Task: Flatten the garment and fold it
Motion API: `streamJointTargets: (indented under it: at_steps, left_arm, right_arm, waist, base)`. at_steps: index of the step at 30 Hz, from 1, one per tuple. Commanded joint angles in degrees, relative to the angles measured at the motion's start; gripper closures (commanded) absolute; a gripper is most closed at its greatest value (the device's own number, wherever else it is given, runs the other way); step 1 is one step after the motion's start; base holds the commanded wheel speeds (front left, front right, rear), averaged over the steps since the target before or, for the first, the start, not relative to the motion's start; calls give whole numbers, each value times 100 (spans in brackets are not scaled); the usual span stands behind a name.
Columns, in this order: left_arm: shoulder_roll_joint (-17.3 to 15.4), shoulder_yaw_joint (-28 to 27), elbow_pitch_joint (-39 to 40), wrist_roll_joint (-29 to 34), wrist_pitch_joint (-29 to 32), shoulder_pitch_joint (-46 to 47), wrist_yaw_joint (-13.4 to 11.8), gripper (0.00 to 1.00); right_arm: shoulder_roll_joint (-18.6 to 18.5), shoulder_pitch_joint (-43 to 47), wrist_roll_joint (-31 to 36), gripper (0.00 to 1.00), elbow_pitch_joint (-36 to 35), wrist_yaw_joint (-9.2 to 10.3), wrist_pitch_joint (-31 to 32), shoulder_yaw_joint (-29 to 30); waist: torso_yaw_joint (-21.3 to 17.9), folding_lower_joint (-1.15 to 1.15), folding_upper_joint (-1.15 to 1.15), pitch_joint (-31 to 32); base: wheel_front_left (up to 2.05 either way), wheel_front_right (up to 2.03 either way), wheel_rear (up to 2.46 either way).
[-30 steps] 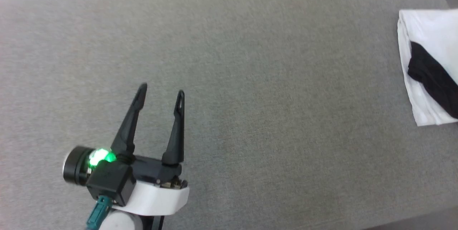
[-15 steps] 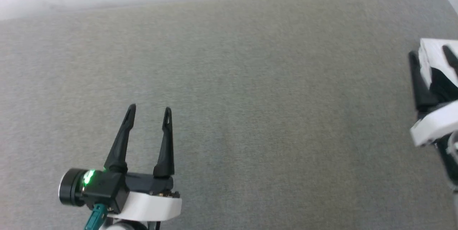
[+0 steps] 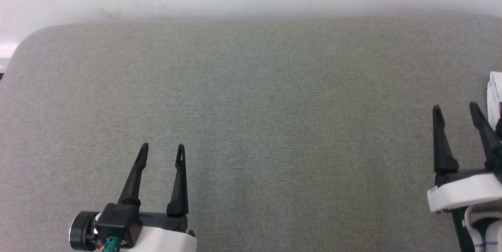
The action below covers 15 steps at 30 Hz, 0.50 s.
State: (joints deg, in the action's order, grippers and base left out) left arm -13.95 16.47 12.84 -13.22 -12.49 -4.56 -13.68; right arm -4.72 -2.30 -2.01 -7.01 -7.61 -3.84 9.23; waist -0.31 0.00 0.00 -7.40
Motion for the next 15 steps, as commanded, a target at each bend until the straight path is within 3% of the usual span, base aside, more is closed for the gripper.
streamJointTargets:
  at_steps: [1, 15]
  left_arm:
    - [24, -19, -53, -24, -53, -81, -16, 0]
    - [183, 91, -664, -4, -246, -329, 228, 0]
  right_arm:
    - [52, 125, 74, 0, -3, 12, -80, 20]
    - [182, 748, -73, 0, 688, 12, -886, 236]
  waist:
    - [108, 0, 0, 101]
    - [140, 0, 0, 377]
  base:
    - [0, 0, 0]
    - [0, 0, 0]
